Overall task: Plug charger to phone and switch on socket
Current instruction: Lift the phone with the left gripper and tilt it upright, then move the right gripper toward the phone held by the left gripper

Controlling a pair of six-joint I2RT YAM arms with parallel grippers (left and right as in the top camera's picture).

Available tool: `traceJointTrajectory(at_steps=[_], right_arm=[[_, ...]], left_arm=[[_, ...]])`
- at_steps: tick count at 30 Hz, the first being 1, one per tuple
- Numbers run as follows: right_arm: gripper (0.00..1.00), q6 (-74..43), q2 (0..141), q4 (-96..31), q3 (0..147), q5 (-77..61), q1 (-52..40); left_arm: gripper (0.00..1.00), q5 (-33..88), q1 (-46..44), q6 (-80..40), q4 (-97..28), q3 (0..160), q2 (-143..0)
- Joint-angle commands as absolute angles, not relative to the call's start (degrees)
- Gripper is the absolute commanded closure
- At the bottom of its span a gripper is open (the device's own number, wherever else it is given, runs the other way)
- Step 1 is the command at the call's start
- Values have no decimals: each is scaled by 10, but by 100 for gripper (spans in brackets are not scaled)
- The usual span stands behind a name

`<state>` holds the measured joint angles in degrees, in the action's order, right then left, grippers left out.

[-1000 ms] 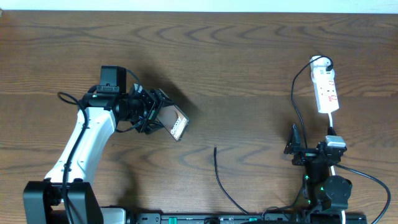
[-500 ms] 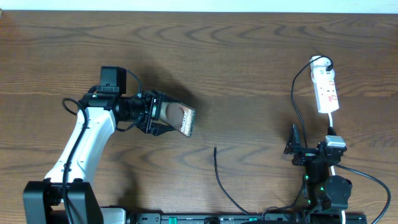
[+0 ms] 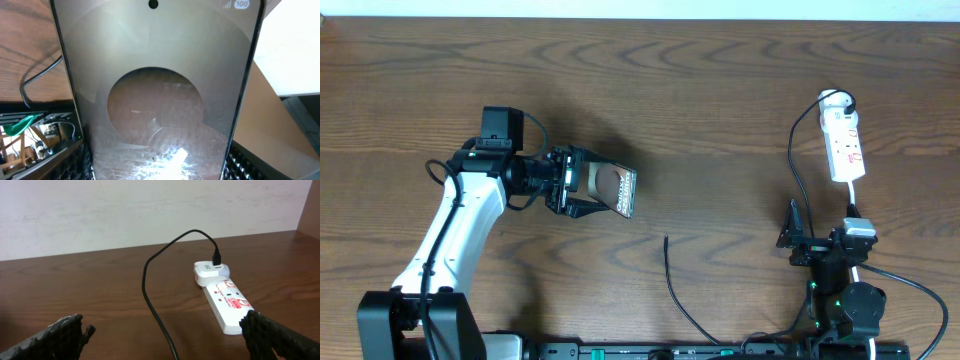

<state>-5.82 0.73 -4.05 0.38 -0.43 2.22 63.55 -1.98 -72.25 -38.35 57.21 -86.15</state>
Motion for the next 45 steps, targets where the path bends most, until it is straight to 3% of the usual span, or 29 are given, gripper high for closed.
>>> traceJointTrajectory(at_steps=[1, 28, 34, 45], right_arm=[[1, -53, 5, -43, 3, -6, 18], [1, -98, 5, -43, 3, -9, 18], [1, -98, 5, -49, 8, -42, 18], [1, -98, 85, -151, 150, -65, 18]], left_arm=[[92, 671, -20, -732, -383, 575, -848], [93, 662, -20, -731, -381, 575, -848], [93, 606, -20, -731, -380, 575, -848], [93, 521, -20, -725, -341, 575, -848]])
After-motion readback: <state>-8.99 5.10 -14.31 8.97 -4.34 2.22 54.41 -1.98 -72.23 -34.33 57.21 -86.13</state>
